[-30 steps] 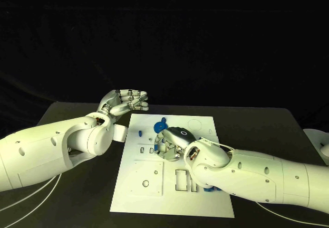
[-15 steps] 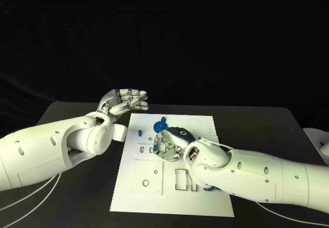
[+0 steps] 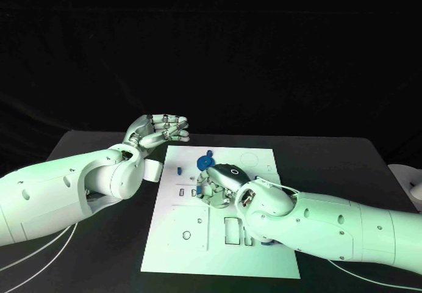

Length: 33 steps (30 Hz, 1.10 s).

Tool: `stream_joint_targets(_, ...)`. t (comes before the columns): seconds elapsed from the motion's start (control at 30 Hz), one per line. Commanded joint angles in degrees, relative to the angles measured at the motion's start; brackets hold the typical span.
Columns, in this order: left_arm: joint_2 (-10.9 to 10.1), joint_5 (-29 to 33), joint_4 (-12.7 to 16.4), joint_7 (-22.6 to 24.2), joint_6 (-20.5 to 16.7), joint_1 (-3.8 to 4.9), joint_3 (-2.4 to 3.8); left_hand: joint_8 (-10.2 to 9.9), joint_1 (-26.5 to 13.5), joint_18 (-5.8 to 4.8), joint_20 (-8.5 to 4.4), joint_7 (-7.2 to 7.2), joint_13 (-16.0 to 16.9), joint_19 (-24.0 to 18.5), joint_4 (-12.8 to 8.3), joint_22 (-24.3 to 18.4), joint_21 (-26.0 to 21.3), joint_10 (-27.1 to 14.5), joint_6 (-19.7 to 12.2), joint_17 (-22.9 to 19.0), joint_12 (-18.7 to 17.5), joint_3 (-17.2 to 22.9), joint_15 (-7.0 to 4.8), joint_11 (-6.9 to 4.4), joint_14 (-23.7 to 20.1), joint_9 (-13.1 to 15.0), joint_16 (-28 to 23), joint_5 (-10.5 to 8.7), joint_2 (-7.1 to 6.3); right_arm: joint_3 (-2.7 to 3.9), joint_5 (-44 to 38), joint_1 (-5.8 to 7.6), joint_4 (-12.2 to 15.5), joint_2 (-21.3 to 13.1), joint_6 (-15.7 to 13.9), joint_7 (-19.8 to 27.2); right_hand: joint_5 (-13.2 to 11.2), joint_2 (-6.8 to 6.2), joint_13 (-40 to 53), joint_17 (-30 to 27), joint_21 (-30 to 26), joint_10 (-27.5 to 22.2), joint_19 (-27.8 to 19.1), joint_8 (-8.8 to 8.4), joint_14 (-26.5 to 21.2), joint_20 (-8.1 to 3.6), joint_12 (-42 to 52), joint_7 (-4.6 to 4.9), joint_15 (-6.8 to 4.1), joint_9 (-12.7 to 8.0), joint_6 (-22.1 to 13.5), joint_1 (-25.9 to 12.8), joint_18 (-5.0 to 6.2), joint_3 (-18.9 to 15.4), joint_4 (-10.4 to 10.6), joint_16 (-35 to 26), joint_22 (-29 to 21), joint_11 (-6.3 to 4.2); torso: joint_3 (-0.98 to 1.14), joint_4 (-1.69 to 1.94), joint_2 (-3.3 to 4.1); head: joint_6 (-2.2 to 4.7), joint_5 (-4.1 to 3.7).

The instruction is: Assemble the parts on the task board

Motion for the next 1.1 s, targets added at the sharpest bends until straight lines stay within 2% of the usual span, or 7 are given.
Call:
stream_joint_targets(0.03, 0.0, 0.2, 0.1, 0.2, 0.6, 0.07, 0.05, -0.2, -0.4, -0.12, -0.09, 0.28, 0.0, -0.5, 0.3, 0.1, 0.2, 0.1, 0.1, 0.1, -0.4, 0.0, -0.15, 0.23, -0.4, 0.1, -0.4, -0.18, -0.27, -0.01, -0.6, -0.06, 0.1, 0.1, 0.5, 0.6, -0.2, -0.57, 2.8, 9.9, -0.5, -0.5, 4.3, -0.46, 4.8, 0.64, -0.5, 0.25, 0.47, -0.2, -0.7, -0.1, -0.09, -0.1, 0.4, -0.4, 13.0, 0.10, -0.01, -0.05, 0.00, -0.04, -0.04)
stream_joint_targets(0.57, -0.1, 0.2, 0.1, 0.2, 0.8, 0.07, 0.05, -0.3, -0.4, -0.11, -0.07, 0.32, 0.0, -0.6, 0.3, 0.1, 0.3, 0.0, 0.0, 0.1, -0.4, 0.1, -0.13, 0.26, -0.5, 0.1, -0.4, -0.17, -0.24, -0.02, -0.2, -0.06, 0.4, 0.0, 0.1, 0.9, 1.0, -1.85, 1.0, 9.2, -1.4, -2.2, 3.7, -2.22, 4.7, 1.51, -2.4, 1.17, 1.29, -1.2, -3.2, -1.1, 0.17, -1.5, 1.4, -0.7, 12.3, 0.99, -0.01, 0.06, 0.02, -0.06, -0.10)
stream_joint_targets(0.7, -0.1, 0.2, 0.1, 0.1, 0.9, 0.07, 0.05, -0.3, -0.3, -0.11, -0.06, 0.34, 0.0, -0.7, 0.2, 0.1, 0.3, 0.0, 0.0, 0.2, -0.4, 0.1, -0.11, 0.28, -0.5, 0.1, -0.4, -0.17, -0.27, -0.02, -0.3, -0.13, 1.0, -0.4, -1.8, 1.1, 0.5, -2.23, 0.4, 9.0, -1.6, -2.9, 3.5, -3.48, 4.6, 1.81, -3.0, 1.64, 1.63, -1.7, -5.1, -1.4, 0.22, -3.0, 2.0, -0.8, 12.2, 1.40, 0.01, 0.06, 0.02, -0.03, -0.15)
stream_joint_targets(0.83, -0.2, -0.3, -0.1, -0.6, 1.3, 0.07, 0.04, -0.3, -0.3, -0.11, -0.05, 0.33, 0.0, -0.7, 0.1, 0.1, 0.4, -0.1, -0.1, 0.2, -0.4, 0.2, -0.10, 0.28, -0.6, 0.1, -0.4, -0.18, -0.32, 0.05, -0.3, -0.16, 2.3, -1.8, -5.0, 1.9, 0.5, -1.64, 0.0, 9.0, -1.6, -3.4, 3.6, -5.05, 4.6, 2.35, -3.4, 2.37, 2.25, -2.4, -7.3, 0.2, 0.23, -6.3, 2.6, -0.8, 12.2, 2.08, 0.05, -0.02, -0.10, -0.02, -0.11)
stream_joint_targets(0.87, -0.2, -0.9, -0.2, -1.2, 1.7, 0.07, 0.04, -0.3, -0.5, -0.11, -0.01, 0.22, 0.0, -0.8, 0.2, 0.2, 0.4, 0.0, 0.0, 0.3, -0.4, 0.1, -0.09, 0.25, -0.5, 0.1, -0.4, -0.25, -0.45, 0.14, -0.1, -0.13, 2.9, -2.5, -5.8, 2.5, 0.7, -0.86, -0.2, 9.0, -1.6, -3.6, 3.6, -5.58, 4.6, 2.61, -3.5, 2.57, 2.52, -2.7, -7.8, 1.5, 0.22, -8.8, 3.2, -0.8, 12.2, 2.38, 0.04, -0.07, -0.14, 0.08, -0.20)
stream_joint_targets(0.93, -0.3, -2.1, -0.5, -2.4, 2.6, 0.07, 0.04, -0.2, -1.2, -0.04, 0.04, 0.00, 0.1, -0.9, 0.5, 0.3, 0.6, 0.4, 0.2, 0.5, -0.2, -0.1, -0.20, 0.07, -0.3, 0.2, -0.3, -0.34, -0.68, 0.35, 1.2, 0.09, 4.1, -3.9, -7.0, 4.4, 1.0, -0.60, -0.1, 9.1, -1.5, -3.5, 3.7, -5.72, 4.6, 2.70, -3.4, 2.67, 2.57, -2.9, -7.8, 2.4, 0.19, -10.0, 3.5, -0.8, 12.3, 2.43, 0.06, -0.13, -0.28, 0.14, -0.26)
stream_joint_targets(1.1, -0.5, -8.1, -1.4, -7.8, 6.7, 0.07, 0.04, 0.3, -5.0, 0.37, -1.22, -0.95, 0.7, 2.1, 1.6, 1.5, 3.4, 5.7, 1.5, 2.6, 1.5, -0.1, -2.19, -1.48, 5.8, 0.6, 2.7, -0.25, 0.12, 0.78, 9.1, 2.42, 8.0, -9.5, -8.1, 15.3, 2.2, 1.01, -1.0, 7.1, -4.8, -4.6, 1.5, -6.26, 4.0, 2.79, -4.2, 2.89, 2.60, -3.3, -8.3, 6.1, 1.11, -8.6, 2.6, -1.6, 9.8, 2.50, 0.18, -0.28, -0.95, -0.09, 0.15)
